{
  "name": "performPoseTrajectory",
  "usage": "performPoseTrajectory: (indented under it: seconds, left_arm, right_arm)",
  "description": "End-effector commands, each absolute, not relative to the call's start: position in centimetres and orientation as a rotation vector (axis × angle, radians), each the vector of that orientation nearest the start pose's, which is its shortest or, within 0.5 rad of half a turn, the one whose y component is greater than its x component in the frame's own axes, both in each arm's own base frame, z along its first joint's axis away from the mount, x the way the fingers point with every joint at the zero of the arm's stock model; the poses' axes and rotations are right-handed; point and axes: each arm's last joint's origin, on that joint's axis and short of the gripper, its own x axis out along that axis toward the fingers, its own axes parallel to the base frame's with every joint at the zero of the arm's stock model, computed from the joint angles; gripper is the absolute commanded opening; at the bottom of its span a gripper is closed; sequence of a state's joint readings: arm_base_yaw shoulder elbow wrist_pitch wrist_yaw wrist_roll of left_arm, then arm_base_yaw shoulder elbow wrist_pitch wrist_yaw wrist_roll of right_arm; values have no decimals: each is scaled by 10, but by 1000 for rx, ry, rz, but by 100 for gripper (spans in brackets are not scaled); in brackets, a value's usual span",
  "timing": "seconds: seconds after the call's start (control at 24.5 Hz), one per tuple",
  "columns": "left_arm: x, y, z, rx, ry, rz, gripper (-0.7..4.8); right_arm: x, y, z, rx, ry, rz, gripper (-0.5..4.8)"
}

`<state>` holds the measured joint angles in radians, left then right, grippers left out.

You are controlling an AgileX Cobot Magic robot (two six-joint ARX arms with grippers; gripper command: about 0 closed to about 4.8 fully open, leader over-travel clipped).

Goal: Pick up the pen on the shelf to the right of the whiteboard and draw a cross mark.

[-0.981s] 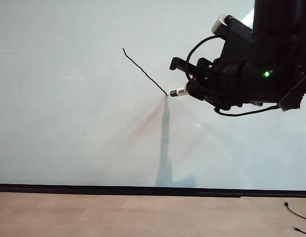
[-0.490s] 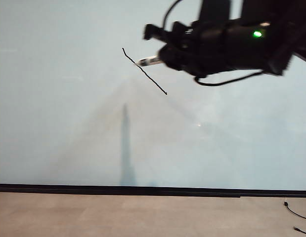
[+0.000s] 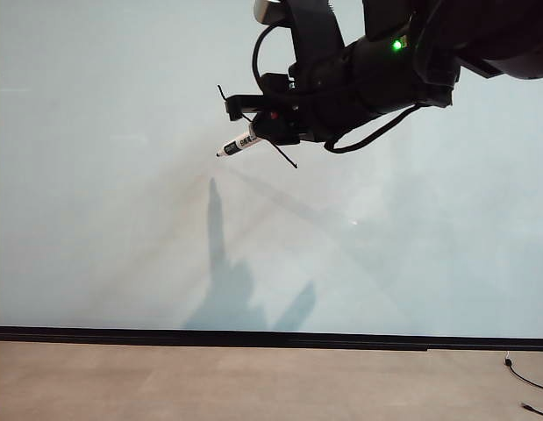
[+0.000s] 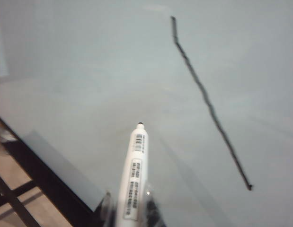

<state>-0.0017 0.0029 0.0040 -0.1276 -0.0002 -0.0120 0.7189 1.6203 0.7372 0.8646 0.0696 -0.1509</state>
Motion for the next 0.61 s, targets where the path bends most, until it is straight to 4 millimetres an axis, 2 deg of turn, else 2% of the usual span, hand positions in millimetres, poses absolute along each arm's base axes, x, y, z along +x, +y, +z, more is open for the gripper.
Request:
performPoseTrajectory:
  seconds: [0.04,0.29,0.61]
  left_arm:
    - [97,0,154,-8,115,-5,-5]
    - [97,0,154,-8,115,-5,-4]
    - [97,0,154,-8,115,-5,-4]
  right_arm:
    - [255,217,221,-170,-50,652,-4]
    - [265,223,222,-177,-55,667,-4]
    - [268,225,223,-180,-55,651,-4]
